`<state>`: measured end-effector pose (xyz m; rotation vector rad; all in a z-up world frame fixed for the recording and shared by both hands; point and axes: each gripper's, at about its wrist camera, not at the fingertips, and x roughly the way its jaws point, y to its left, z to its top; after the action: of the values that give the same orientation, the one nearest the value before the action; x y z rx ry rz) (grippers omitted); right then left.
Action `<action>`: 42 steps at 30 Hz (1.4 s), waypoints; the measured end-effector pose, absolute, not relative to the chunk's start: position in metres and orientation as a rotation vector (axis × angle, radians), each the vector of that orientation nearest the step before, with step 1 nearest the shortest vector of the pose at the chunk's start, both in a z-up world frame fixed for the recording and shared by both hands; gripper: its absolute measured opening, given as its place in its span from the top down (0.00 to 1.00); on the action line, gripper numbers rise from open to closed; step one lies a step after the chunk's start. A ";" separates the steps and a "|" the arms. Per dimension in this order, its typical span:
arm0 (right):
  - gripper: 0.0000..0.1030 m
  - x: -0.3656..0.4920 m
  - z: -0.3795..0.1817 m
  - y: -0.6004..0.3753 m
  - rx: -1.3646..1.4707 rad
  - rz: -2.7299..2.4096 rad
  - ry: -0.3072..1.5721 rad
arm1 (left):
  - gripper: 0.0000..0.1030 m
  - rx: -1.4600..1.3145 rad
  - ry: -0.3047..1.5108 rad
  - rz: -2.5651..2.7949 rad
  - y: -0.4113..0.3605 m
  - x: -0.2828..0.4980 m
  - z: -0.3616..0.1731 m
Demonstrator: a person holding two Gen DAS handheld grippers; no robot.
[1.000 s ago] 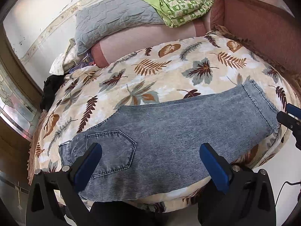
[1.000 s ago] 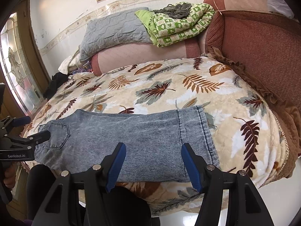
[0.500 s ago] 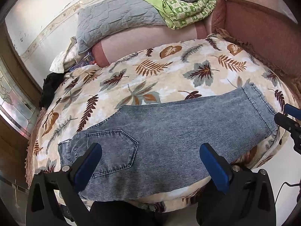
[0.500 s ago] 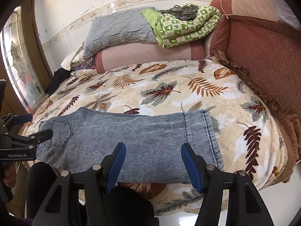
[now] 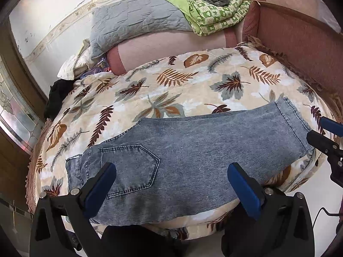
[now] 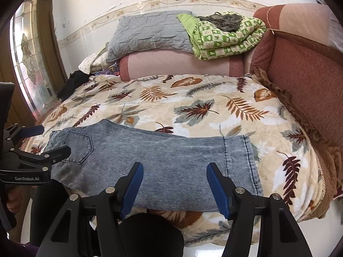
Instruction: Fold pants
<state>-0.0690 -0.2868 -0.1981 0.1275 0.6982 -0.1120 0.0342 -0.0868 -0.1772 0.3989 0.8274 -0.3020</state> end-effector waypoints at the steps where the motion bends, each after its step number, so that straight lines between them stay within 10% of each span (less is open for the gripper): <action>1: 0.37 -0.069 -0.198 -0.286 0.126 -0.111 0.699 | 0.00 0.398 0.829 -0.301 -0.086 0.034 -0.178; 26: 0.37 -0.006 -0.307 -0.393 0.326 -0.320 0.939 | 0.00 0.381 1.135 -0.007 -0.034 0.133 -0.302; 42: 0.26 0.033 -0.287 -0.369 0.150 -0.393 0.924 | 0.00 0.401 1.081 0.006 -0.040 0.133 -0.285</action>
<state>0.0329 -0.3693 -0.2873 0.1499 0.9244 -0.3926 0.1332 -0.0402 -0.2852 0.4013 1.0809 0.0060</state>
